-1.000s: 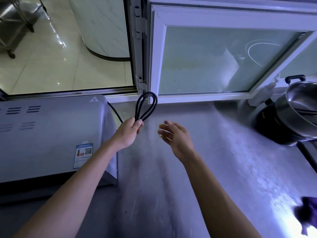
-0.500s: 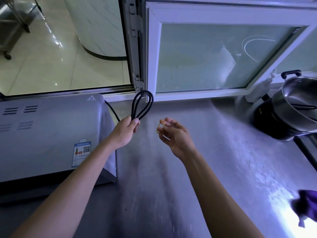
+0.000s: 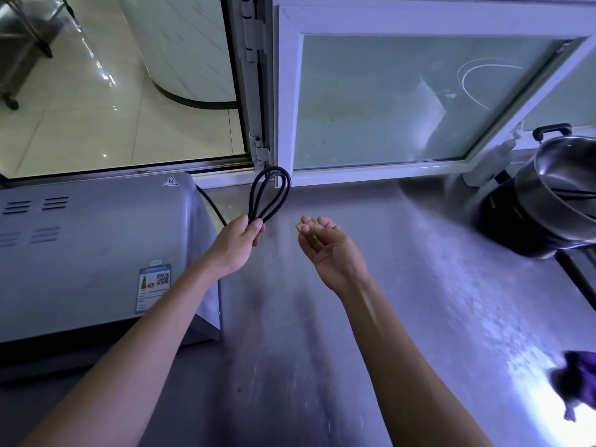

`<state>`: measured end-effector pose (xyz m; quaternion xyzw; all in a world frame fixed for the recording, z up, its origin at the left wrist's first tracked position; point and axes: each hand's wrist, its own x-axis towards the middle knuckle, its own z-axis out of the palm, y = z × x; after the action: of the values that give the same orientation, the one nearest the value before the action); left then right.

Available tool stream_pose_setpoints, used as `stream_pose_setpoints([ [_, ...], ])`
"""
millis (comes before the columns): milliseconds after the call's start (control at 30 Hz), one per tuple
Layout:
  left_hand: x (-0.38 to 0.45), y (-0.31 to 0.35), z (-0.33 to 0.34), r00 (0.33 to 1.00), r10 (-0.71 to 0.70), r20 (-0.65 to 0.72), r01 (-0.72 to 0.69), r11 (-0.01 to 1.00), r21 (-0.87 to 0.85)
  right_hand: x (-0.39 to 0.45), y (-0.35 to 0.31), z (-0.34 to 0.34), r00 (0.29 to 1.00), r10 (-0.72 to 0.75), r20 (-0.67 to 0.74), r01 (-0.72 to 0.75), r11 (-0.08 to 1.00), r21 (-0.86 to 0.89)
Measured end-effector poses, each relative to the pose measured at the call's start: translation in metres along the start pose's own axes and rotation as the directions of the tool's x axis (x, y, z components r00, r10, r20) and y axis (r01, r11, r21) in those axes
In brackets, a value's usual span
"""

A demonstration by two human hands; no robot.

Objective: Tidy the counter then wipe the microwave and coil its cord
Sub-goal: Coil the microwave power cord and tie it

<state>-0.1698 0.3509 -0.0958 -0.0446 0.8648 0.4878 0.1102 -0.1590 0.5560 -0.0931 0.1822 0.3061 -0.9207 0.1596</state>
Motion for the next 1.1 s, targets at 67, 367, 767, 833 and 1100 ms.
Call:
stream_pose_setpoints([
  [67, 0.0004, 0.0001, 0.0005, 1.0, -0.001, -0.002, 0.001, 1.0, -0.002, -0.0003, 0.0, -0.001, 1.0, 0.007, 0.008, -0.007, 1.0, 0.02],
  [367, 0.0015, -0.0014, 0.0014, 1.0, 0.005, -0.014, -0.005, 1.0, 0.001, -0.0011, 0.0035, -0.0031, 0.997, -0.057, 0.05, 0.066, 0.979, -0.194],
  [767, 0.001, -0.0017, 0.0009, 1.0, -0.002, 0.001, 0.002, 1.0, -0.012, 0.0, 0.0051, -0.0025, 0.964, -0.25, 0.086, 0.264, 0.931, -0.254],
  [833, 0.0005, -0.0007, 0.0009, 1.0, 0.0, 0.006, 0.0, 1.0, -0.01, -0.0008, 0.0044, -0.0021, 0.96, -0.265, 0.088, 0.279, 0.921, -0.272],
  [1100, -0.0003, 0.0007, 0.002, 1.0, 0.008, 0.012, -0.008, 1.0, -0.012, -0.0062, 0.0053, -0.0003, 0.942, -0.323, 0.091, 0.33, 0.845, -0.421],
])
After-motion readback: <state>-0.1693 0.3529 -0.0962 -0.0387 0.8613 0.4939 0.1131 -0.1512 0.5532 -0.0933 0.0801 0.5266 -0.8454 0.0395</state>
